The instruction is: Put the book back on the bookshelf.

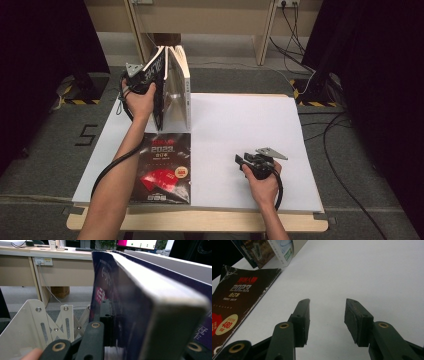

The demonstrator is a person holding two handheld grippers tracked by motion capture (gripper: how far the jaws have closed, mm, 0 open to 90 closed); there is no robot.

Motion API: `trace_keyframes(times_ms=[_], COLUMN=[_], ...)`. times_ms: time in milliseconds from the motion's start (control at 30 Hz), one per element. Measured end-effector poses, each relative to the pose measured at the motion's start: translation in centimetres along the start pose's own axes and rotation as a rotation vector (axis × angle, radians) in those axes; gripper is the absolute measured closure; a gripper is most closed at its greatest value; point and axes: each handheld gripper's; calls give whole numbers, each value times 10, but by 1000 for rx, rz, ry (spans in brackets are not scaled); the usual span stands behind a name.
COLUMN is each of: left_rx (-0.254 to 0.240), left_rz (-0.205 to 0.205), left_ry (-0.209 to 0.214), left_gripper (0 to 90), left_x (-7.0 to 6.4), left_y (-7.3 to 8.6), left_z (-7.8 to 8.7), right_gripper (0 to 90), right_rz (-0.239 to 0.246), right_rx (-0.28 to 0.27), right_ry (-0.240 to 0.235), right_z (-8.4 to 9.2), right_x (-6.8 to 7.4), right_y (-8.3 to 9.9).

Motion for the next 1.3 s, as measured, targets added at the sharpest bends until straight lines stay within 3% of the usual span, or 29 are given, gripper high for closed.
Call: trace_keyframes(times_ms=[167, 267, 533, 767, 1067, 1300], left_rx=[8, 7, -21, -71, -105, -79], left_rz=[29, 50, 66, 57, 84, 67], left_ry=[37, 85, 144, 150, 181, 197], left_gripper=[792, 739, 580, 436, 409, 393], left_x=[-1, -1, -3, -6, -5, -10], left_y=[-2, -3, -11, -14, -9, 1], left_z=[0, 4, 14, 31, 59, 75], right_gripper=[561, 561, 561, 561, 561, 561], right_rz=[6, 3, 11, 2, 2, 1], right_rx=[-1, 1, -1, 6, 6, 12], right_ry=[-1, 0, -2, -3, 1, -1], right_z=[0, 0, 0, 0, 1, -1], right_x=[1, 1, 3, 4, 3, 4], right_y=[0, 0, 0, 1, 1, 2])
Point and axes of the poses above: each handheld gripper's, and its own axes: z roughly backward along the jaws, y roughly out of its underside, x roughly to its left, and after that the axes turned 3 degrees about -x, right-handed
